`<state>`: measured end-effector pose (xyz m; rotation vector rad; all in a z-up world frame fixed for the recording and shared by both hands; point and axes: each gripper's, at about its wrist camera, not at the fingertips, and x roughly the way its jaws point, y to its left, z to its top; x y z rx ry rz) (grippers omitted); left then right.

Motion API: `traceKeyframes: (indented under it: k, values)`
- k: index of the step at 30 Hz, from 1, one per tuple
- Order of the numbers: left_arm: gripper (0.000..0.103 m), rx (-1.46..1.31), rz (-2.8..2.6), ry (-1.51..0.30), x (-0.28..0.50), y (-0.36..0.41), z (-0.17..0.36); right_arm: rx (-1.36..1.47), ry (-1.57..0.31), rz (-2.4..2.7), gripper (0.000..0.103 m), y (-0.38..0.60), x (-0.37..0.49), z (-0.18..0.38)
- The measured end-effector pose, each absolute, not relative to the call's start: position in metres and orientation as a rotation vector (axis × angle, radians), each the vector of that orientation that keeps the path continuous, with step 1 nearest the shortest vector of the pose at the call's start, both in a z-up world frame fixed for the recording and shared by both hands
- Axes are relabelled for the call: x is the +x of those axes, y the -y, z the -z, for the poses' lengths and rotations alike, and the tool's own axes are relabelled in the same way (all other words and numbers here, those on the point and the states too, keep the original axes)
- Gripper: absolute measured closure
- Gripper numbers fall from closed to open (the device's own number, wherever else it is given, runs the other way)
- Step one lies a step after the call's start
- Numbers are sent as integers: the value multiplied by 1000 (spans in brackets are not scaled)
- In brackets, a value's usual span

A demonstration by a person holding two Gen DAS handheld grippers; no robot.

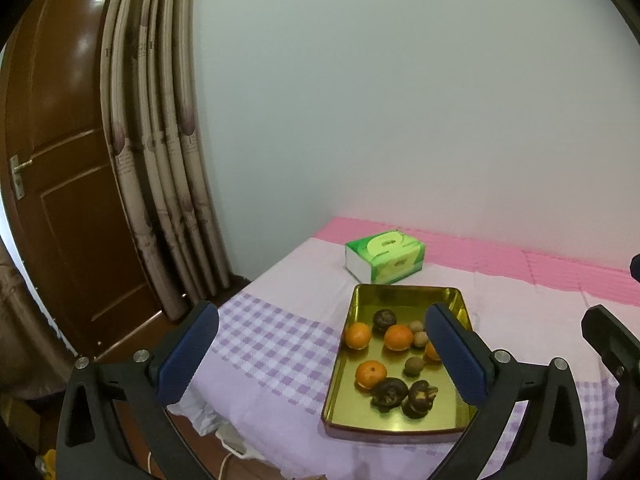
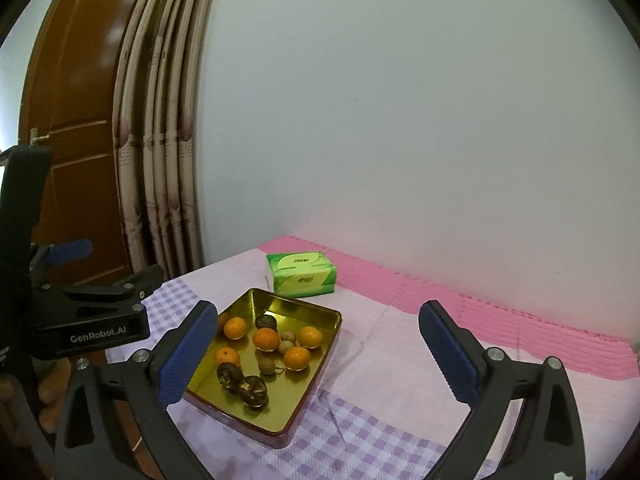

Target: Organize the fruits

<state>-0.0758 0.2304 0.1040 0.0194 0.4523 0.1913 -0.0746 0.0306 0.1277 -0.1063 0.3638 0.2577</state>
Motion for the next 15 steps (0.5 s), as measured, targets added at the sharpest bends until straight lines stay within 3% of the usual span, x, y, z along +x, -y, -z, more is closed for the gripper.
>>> traceKeyframes:
  k: [15]
  values:
    - [0, -18, -173, -462, -77, -234, -105, -110, -351, -204, 1, -35, -85, -131]
